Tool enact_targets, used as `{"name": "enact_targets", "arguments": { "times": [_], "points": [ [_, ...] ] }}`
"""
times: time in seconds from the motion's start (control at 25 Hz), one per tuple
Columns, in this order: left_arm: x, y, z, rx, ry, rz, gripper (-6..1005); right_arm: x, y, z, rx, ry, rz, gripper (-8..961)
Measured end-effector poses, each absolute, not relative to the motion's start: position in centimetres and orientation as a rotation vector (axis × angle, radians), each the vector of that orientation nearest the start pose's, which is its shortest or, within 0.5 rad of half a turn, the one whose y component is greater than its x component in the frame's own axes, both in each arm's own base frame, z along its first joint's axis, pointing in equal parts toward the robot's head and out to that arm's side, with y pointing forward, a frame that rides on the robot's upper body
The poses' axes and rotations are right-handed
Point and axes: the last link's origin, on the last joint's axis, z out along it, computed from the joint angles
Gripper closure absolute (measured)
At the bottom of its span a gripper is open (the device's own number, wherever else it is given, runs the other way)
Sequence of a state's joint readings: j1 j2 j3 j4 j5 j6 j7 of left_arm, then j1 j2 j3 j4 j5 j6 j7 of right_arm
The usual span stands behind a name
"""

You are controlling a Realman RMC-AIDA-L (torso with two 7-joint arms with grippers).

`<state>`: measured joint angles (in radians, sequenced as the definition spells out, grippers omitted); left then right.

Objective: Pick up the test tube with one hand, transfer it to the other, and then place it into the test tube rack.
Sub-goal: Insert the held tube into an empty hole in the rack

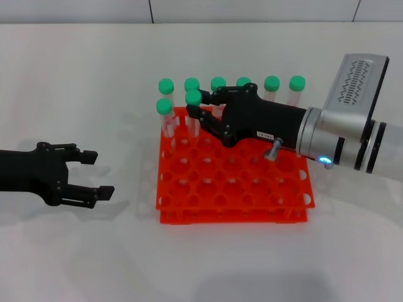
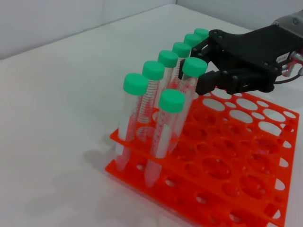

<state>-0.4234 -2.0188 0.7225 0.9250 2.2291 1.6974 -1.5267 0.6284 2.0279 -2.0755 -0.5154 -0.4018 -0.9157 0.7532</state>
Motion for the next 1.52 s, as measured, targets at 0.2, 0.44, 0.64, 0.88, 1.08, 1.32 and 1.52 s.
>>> {"name": "enact_targets", "arguments": {
  "times": [0.2,0.44,0.64,0.88,1.08,1.32,1.52],
  "points": [
    [-30.1,30.2,5.0,-2.828,-0.679,-0.262,105,17.0,35.7,-10.2,-2.570,0.213,0.842,697],
    [-30.1,30.2,4.9,-2.832,-0.683,-0.264,105,17.0,35.7,-10.2,-2.570,0.213,0.841,696],
    [-30.1,30.3,5.0,-2.831,-0.680,-0.262,105,16.9,35.7,-10.2,-2.569,0.211,0.843,695],
    [-30.1,30.3,5.0,-2.831,-0.679,-0.261,105,16.7,35.6,-10.2,-2.571,0.203,0.854,547],
    [-30.3,30.2,5.2,-2.824,-0.688,-0.262,105,16.8,35.2,-9.6,-2.541,0.200,0.904,407],
    [-30.3,30.2,5.6,-2.815,-0.683,-0.284,105,17.6,34.0,-7.6,-2.451,0.177,1.017,402],
    [-30.2,30.0,6.0,-2.796,-0.679,-0.335,105,18.7,33.9,-5.3,-2.371,0.197,1.089,398]
  ]
}}
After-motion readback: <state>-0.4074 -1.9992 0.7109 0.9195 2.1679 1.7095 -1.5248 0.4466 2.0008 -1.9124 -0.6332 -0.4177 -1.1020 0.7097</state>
